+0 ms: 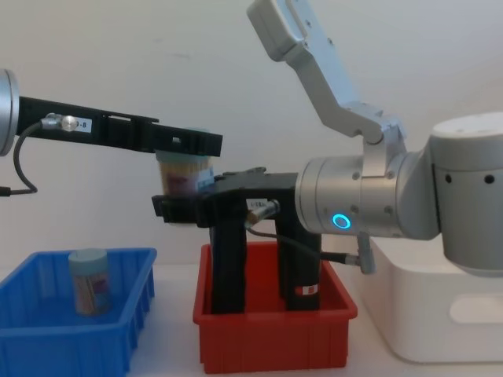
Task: Pick the cotton swabs from the blue box and place them into the white box.
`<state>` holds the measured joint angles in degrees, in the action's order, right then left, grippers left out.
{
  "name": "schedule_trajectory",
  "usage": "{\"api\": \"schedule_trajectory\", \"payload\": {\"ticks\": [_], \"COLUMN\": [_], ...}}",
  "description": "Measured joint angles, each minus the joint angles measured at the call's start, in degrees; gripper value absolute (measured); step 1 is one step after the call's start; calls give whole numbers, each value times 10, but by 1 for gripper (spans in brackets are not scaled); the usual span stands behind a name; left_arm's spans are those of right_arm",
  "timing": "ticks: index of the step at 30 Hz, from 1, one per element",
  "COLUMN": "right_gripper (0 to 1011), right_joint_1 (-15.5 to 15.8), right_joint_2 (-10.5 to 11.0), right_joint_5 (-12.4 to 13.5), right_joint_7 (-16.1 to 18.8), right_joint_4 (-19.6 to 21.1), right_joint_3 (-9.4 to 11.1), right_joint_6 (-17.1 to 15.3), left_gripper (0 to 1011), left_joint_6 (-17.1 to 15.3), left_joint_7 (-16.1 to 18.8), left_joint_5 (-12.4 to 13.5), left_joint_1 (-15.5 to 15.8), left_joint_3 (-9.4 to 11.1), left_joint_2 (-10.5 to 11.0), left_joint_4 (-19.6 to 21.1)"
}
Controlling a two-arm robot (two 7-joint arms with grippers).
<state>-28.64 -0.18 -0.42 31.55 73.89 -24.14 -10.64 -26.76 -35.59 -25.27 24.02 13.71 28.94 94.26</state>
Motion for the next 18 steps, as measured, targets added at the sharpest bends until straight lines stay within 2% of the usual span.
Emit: {"api": "schedule_trajectory", "payload": {"ticks": [9, 17, 18], "right_gripper": [634, 634, 634], "right_joint_1": [10, 35, 35], "right_joint_2": [3, 12, 12], "right_joint_5": [0, 8, 8], "right_joint_7": [-38, -102, -102], "right_joint_4": [18, 58, 58], "right_joint_3": [-3, -2, -2], "right_joint_6": [-14, -35, -35], "left_gripper": [1000, 999, 999], "left_joint_6": [0, 0, 0], "left_joint_7": [0, 0, 0], "left_joint_5": [0, 0, 0], "left_joint_1": [0, 0, 0], "left_joint_3": [0, 0, 0], "left_joint_2": [0, 0, 0], "left_joint_4": [0, 0, 0]}}
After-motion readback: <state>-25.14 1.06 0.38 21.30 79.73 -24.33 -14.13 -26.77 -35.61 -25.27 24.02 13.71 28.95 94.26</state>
